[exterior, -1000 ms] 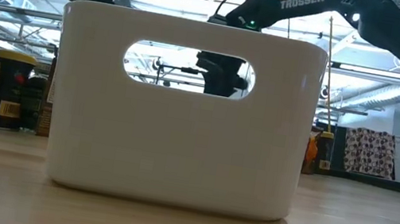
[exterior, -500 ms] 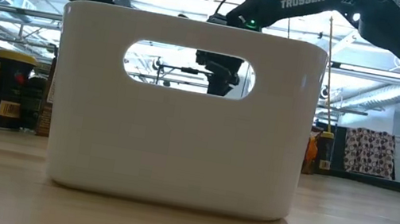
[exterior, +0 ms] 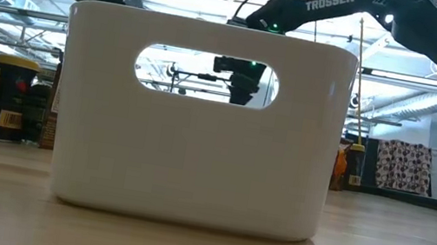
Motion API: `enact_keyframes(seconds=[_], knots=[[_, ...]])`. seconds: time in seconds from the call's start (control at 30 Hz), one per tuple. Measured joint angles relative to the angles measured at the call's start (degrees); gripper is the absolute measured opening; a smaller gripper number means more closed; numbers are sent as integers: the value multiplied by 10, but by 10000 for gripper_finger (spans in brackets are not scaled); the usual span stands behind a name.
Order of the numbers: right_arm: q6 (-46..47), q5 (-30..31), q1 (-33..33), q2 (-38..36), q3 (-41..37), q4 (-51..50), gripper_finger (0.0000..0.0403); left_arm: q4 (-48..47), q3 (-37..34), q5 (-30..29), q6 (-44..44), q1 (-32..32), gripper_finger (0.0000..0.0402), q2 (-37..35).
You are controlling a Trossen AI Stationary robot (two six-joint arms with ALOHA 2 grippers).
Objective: Sort spices by type
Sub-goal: Put the top right green spice bottle into the top white bin
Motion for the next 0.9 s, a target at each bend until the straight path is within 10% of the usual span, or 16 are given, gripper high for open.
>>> enact_keyframes(seconds=[0.9], knots=[[-35,-2,0,19,0,-23,216,0,0,2,-1,0,203,0]])
